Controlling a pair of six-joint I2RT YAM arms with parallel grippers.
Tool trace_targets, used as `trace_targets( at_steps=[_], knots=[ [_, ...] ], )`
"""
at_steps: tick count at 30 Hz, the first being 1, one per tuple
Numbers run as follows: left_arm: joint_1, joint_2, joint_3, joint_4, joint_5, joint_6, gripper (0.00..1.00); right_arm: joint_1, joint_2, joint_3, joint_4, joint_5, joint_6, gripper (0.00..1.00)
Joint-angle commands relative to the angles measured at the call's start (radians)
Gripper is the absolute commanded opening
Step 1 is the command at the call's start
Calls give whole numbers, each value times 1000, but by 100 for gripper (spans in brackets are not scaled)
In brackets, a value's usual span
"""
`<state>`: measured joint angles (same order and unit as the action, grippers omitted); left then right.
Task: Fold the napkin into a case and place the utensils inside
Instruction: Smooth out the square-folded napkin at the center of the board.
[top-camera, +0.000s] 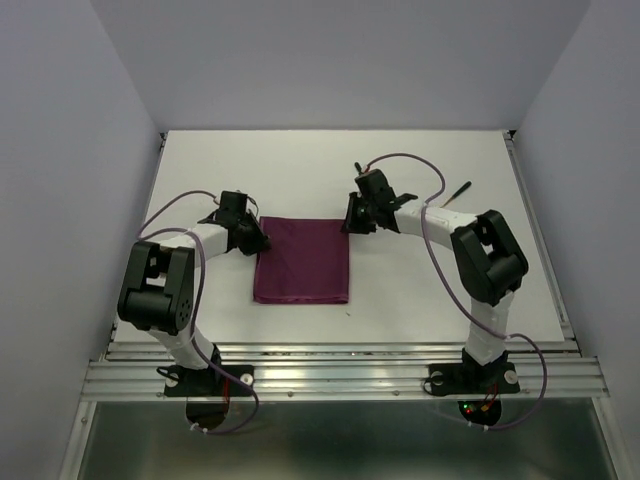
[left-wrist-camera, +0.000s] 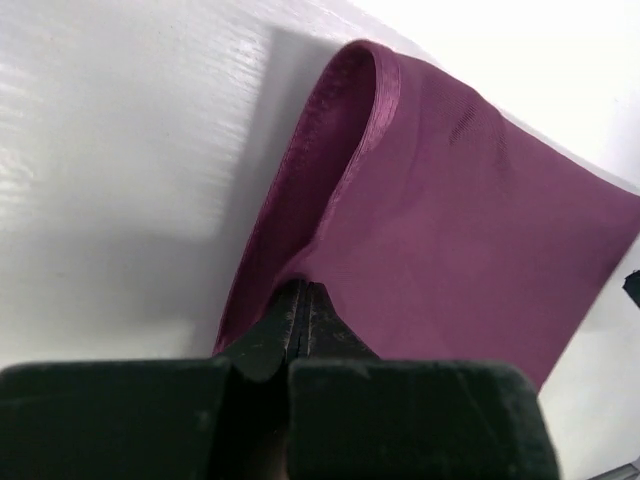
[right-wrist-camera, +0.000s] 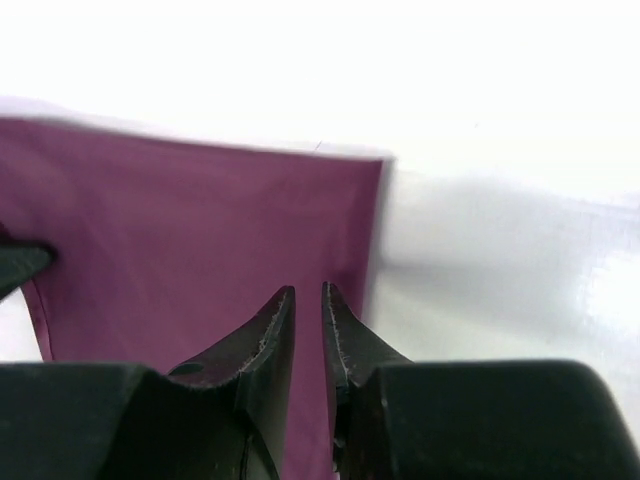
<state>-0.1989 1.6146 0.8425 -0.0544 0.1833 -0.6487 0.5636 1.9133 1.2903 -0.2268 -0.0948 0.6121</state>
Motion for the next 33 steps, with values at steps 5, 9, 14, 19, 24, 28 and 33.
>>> trace_targets(
  at_steps=[5, 9, 14, 19, 24, 28, 33],
  knots=[
    [7, 91, 49, 47, 4, -20, 0, -44, 157, 148, 29, -10, -41, 21],
    [7, 68, 56, 35, 27, 0, 0, -44, 191, 230, -44, 13, -98, 20],
    [7, 25, 119, -19, 22, 11, 0, -44, 103, 230, -60, 9, -124, 21],
    [7, 86, 266, -82, 5, 21, 0, 1, 6, 164, -71, 4, -120, 21],
    [12, 174, 401, -116, -25, 41, 0, 74, -108, 18, -59, -2, -94, 22],
    [24, 266, 470, -128, -25, 60, 0, 110, -229, -149, -16, -39, -38, 22],
    [26, 312, 471, -108, -39, 55, 0, 144, -249, -288, 6, -46, -9, 23]
  ],
)
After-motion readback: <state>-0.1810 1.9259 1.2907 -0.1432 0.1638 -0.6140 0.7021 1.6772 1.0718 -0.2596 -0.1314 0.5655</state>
